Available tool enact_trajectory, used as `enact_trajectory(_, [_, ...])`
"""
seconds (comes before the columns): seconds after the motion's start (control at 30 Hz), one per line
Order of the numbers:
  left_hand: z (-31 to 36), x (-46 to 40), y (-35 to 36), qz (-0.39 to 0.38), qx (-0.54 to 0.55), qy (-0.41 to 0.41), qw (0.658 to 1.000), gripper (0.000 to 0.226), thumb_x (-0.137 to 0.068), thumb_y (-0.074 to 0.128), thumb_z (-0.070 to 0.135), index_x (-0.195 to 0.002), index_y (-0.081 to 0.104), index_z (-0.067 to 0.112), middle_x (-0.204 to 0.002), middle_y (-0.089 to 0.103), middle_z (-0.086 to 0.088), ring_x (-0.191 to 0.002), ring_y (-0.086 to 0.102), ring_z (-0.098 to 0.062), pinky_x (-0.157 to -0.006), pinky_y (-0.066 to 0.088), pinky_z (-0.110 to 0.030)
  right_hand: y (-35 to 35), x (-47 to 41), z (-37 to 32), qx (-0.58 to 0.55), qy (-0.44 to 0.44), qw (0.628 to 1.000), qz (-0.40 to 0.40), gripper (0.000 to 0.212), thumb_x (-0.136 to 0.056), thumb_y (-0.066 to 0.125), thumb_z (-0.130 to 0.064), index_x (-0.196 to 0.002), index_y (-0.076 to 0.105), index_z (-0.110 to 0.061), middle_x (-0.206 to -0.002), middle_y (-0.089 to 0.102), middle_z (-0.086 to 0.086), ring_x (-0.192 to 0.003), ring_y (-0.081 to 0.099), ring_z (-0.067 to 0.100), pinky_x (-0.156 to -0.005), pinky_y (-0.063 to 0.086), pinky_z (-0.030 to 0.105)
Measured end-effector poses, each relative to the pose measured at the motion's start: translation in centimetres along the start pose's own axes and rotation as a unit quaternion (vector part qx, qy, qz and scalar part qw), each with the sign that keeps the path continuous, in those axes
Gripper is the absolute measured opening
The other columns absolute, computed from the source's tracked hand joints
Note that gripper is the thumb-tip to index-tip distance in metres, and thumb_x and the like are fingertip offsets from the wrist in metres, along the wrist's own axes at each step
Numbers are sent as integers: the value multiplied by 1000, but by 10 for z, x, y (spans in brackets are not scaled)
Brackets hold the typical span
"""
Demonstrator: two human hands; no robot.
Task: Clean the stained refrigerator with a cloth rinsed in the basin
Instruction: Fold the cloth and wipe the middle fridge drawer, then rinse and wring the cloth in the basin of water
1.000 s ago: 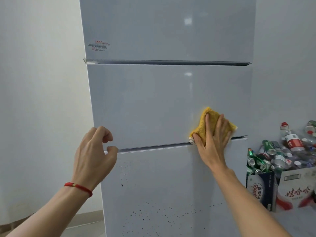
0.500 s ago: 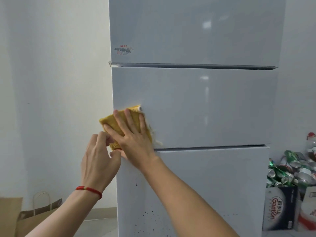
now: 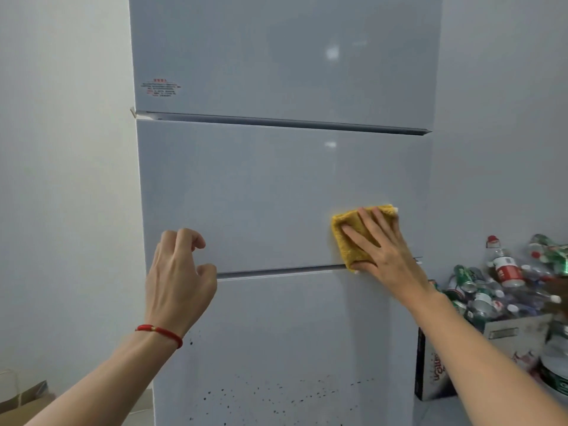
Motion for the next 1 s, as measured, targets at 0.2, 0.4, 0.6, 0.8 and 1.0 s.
enact_trajectory(0.2, [2,13,4,-16,14,27,999,40,-73,67,-8,-102,52,16,-101,49,3,-81,49,-20,-63,46,-38,-1,56,65,-119,215,969,14,98,-82,82,-4,-161,28,-28,-170,23,8,-154,21,37,-103,45,70])
enact_trajectory(0.4, [-18,58,-8,-40,8,29,999,42,-70,65,-11,-97,51,18,-94,46,8,-77,47,-14,-64,39,-19,10,76,6,-201,454,867,32,67,-97,70,-14,-156,44,-31,-155,52,9,-127,58,46,-100,50,55])
enact_trajectory(0.6, [-47,113,-26,-94,52,-93,990,35,-78,63,-10,-96,58,21,-92,59,8,-81,56,-10,-67,47,-15,-31,25,-169,-434,253,863,54,61,-95,73,-10,-148,55,-34,-143,62,-11,-106,71,6,-93,53,21])
enact_trajectory(0.8, [-115,168,-114,-42,223,-395,890,24,-88,61,24,-109,70,17,-98,72,-9,-84,69,-26,-77,57,-48,-9,3,-376,-864,222,418,-170,22,-102,62,-22,-120,71,-13,-111,71,22,-103,71,36,-91,58,63])
enact_trajectory(1.0, [-165,277,-236,-21,179,-550,815,31,-100,60,33,-119,65,9,-103,71,-22,-87,70,-34,-75,61,-46,-19,57,-597,-880,232,-41,-412,71,-91,59,-43,-142,54,6,-145,53,34,-130,56,48,-108,49,55])
Point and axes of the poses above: each hand's wrist, its own x-axis away from the middle knuckle, its own y-axis out of the palm, z = x × y, the point moved 5 cm from there along -x, towards the middle knuckle
